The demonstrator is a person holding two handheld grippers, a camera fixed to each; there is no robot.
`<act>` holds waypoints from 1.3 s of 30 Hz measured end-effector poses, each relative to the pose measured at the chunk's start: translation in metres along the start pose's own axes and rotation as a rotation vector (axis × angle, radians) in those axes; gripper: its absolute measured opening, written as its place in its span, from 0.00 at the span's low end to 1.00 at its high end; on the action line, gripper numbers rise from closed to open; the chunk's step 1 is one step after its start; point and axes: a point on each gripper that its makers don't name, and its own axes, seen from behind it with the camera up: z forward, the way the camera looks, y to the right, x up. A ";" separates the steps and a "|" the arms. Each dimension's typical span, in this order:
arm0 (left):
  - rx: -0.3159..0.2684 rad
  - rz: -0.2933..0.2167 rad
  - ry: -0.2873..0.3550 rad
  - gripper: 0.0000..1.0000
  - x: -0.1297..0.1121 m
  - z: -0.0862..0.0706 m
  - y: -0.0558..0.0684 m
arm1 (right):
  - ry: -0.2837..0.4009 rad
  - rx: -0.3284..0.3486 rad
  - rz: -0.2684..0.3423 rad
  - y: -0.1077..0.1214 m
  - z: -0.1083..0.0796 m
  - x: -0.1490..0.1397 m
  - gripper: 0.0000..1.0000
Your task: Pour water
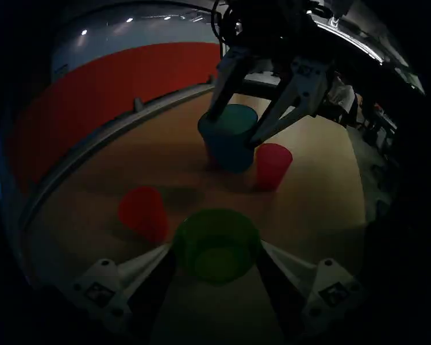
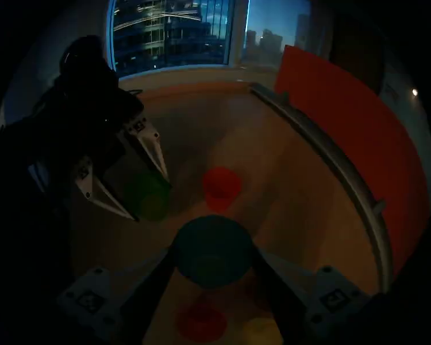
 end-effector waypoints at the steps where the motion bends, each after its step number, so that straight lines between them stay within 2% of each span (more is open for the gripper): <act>1: -0.003 0.002 -0.009 0.87 -0.002 0.001 0.000 | -0.007 0.003 -0.001 0.000 0.002 -0.001 0.95; 12: -0.026 0.011 -0.064 0.87 -0.015 0.012 0.002 | -0.058 0.025 -0.005 -0.002 0.016 -0.016 0.95; 31: -0.044 -0.005 -0.082 0.87 -0.032 0.027 0.007 | -0.064 0.046 0.041 -0.006 0.047 -0.039 0.96; 39: -0.048 -0.012 -0.078 0.87 -0.034 0.030 0.009 | -0.063 0.050 0.055 -0.007 0.052 -0.044 0.96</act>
